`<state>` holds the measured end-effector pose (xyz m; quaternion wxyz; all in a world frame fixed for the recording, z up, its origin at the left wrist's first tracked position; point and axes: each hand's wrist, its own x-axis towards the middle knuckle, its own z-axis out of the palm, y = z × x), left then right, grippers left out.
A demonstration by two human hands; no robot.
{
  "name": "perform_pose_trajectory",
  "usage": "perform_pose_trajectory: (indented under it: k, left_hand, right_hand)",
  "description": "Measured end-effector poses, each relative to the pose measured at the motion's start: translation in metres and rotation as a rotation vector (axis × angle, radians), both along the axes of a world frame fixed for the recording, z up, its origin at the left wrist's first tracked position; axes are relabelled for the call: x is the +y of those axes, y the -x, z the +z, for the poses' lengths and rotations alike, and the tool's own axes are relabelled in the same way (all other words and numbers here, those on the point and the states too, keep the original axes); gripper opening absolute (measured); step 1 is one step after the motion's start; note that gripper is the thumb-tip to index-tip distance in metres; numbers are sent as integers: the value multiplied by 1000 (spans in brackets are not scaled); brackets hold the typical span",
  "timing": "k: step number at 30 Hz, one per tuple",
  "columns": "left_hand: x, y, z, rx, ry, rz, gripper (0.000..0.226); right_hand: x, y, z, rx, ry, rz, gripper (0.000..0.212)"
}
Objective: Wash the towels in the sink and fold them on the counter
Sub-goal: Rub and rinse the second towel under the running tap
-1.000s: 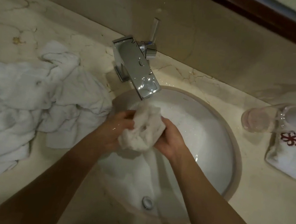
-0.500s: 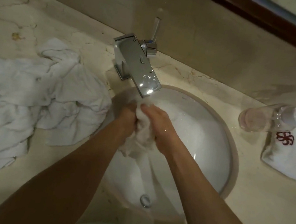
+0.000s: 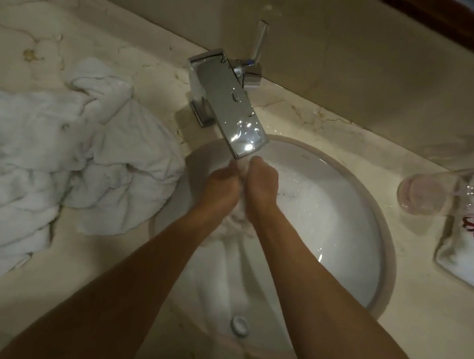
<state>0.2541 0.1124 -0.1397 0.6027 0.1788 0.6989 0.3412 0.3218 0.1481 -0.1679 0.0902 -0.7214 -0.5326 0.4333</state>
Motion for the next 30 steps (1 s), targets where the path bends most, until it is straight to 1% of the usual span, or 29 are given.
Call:
perform_pose_trajectory:
  k: [1,3,5,6,7,8,9,10,11,12,13,14,15,16,17,18,19,20,21,22,23,24,25,26,27,28,29,30]
  left_hand:
    - [2,3,-1,-41,23,6,36]
    - [4,9,-3,-92,60,-7,25]
    - [4,10,4,-122,12,-85,16]
    - [3,7,8,-119,-24,-120,14]
    - [0,4,10,-99,-43,-126,14]
    - [-1,2,13,-88,-47,-97,16]
    - [-3,2,14,-111,-23,-45,18]
    - [-5,6,13,-185,13,31,19]
    - [-9,11,12,-297,62,113,18]
    - [-15,16,10,-416,123,170,25]
    - [-21,23,5,-545,171,221,37]
    - [-29,33,-4,-636,213,284,50]
    - [-35,38,-7,-751,244,333,58]
    - [-44,43,-11,-817,286,356,59]
    - [-50,46,-16,-868,267,356,52]
    - [-53,46,-20,-941,246,379,44]
    - [-51,43,-21,-955,291,365,43]
    - [-49,39,-21,-910,332,298,48]
    - [-49,34,-18,-891,311,243,48]
    - [-47,29,-13,-824,224,205,47]
    - [-40,23,-11,-721,209,137,52]
    - [-32,19,-15,-618,238,134,55]
    - [-21,14,-13,-538,249,119,52]
    - [-13,10,-14,-355,233,154,48]
    - [-5,5,-15,-167,176,164,45]
    - [-1,0,-12,-52,136,152,46]
    - [-1,-3,-8,34,109,112,48]
    - [-4,-6,-2,85,78,48,49]
  right_hand:
    - [-5,2,8,81,1,19,26]
    - [-9,4,18,253,-9,-64,30]
    - [4,-1,19,243,-78,-108,37]
    - [15,-5,19,180,-109,-120,40]
    - [25,-7,18,148,-115,-104,42]
    - [32,-6,19,161,-108,-100,41]
    - [35,-5,17,220,-88,-130,37]
    - [32,-4,16,306,-35,-198,30]
    - [24,-7,16,417,39,-310,24]
    - [14,-14,20,536,146,-436,24]
    - [2,-25,19,684,263,-544,28]
    - [-13,-40,20,846,344,-620,32]
    - [-28,-53,18,998,405,-684,35]
    - [-43,-66,18,1107,461,-734,44]
    - [-57,-76,17,1198,514,-775,50]
    - [-69,-84,18,1254,569,-804,47]
    - [-79,-91,18,1285,606,-792,41]
    - [-87,-95,19,1305,635,-774,39]
    - [-93,-96,22,1315,662,-754,39]
    - [-95,-94,28,1315,685,-727,44]
    - [-95,-89,30,1289,686,-693,52]
    - [-92,-83,33,1187,639,-615,55]
    - [-86,-73,38,1020,557,-487,51]
    - [-79,-62,44,821,450,-343,48]
    - [-72,-51,48,648,349,-233,49]
    - [-62,-40,48,505,251,-166,50]
    - [-49,-31,47,414,166,-154,49]
    - [-35,-25,43,361,99,-204,48]
